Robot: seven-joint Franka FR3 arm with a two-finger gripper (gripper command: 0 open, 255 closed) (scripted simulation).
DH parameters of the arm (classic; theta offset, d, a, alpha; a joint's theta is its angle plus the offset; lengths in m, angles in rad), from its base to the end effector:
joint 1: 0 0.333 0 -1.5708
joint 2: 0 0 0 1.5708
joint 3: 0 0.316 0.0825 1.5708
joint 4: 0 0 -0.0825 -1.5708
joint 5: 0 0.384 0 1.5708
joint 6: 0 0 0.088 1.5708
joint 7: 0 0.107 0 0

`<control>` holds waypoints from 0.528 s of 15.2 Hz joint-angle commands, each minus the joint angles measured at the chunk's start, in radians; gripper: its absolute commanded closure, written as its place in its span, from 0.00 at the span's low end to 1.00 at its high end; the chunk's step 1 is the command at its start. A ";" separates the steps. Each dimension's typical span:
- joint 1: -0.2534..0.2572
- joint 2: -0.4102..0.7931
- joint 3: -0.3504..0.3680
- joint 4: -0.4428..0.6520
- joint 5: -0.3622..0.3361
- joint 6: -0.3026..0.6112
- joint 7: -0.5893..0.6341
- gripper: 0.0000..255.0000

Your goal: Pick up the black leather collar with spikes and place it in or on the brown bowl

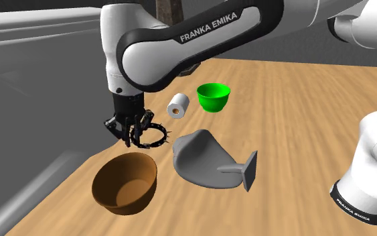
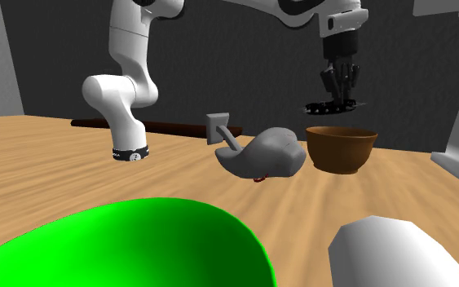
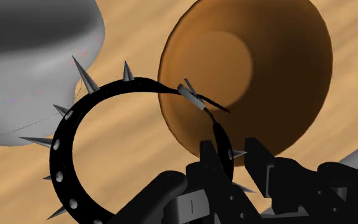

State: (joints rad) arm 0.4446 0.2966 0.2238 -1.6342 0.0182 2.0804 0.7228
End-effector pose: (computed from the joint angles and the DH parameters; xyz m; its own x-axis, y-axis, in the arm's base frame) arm 0.5279 0.3991 0.4648 0.9947 -0.0815 0.0620 -0.0704 -0.9840 -0.1639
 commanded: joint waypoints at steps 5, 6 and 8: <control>0.105 0.117 0.025 0.173 -0.060 -0.051 0.141 1.00; 0.124 0.142 0.027 0.210 -0.070 -0.063 0.161 1.00; 0.167 0.202 0.030 0.302 -0.092 -0.095 0.205 1.00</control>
State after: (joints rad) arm 0.5901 0.4705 0.2519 -1.3796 -0.0629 2.0044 0.9038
